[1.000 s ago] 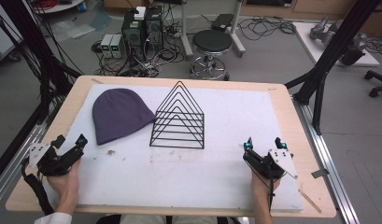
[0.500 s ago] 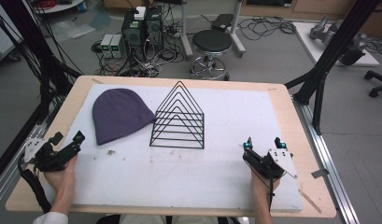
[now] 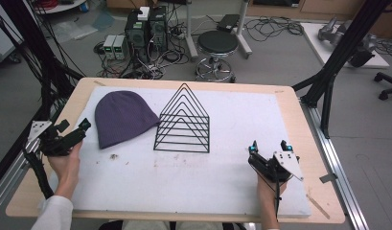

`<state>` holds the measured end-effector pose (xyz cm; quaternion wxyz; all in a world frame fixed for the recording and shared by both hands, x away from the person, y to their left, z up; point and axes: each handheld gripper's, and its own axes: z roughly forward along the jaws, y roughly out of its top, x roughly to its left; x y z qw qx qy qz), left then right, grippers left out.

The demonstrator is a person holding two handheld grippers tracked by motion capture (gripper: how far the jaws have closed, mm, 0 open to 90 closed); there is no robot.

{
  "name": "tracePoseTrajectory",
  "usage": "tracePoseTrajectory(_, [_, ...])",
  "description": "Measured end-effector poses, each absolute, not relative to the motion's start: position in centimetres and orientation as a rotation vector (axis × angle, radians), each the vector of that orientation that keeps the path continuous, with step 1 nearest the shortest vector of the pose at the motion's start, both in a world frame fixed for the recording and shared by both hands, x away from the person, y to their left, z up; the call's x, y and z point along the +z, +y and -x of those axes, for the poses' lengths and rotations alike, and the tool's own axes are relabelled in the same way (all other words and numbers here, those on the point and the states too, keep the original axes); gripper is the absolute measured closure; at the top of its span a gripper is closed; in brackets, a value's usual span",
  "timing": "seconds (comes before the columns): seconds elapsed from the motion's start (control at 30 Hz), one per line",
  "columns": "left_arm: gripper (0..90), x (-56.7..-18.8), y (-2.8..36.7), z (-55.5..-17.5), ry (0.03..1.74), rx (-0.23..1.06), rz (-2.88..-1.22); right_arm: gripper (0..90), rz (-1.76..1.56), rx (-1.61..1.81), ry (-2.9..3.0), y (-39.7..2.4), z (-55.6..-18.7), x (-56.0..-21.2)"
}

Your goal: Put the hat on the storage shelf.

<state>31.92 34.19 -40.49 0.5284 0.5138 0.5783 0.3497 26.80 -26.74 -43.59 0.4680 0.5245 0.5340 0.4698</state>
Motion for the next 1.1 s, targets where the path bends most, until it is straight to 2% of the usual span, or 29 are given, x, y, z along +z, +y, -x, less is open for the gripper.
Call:
tracePoseTrajectory(0.17, [16.3,-39.2,35.5,-33.5,1.37,0.798,-1.224,5.8,-1.28,1.172,1.323,-26.7,-26.9,-43.5])
tracePoseTrajectory(0.4, [15.0,-38.7,36.2,-36.1,1.425,0.779,-1.301,5.8,-1.269,1.197,1.349,-26.6,-26.9,-43.5])
tracePoseTrajectory(0.87, [15.1,-39.3,36.1,-40.0,1.536,0.738,-1.358,5.8,-1.252,1.204,1.374,-26.4,-27.2,-43.6])
tracePoseTrajectory(0.97, [13.1,-39.3,35.6,-41.3,1.545,0.693,-1.395,5.8,-1.254,1.21,1.384,-26.4,-27.2,-43.6])
tracePoseTrajectory(1.1, [13.1,-39.3,35.0,-42.1,1.551,0.714,-1.436,5.8,-1.254,1.213,1.384,-26.5,-27.3,-43.5])
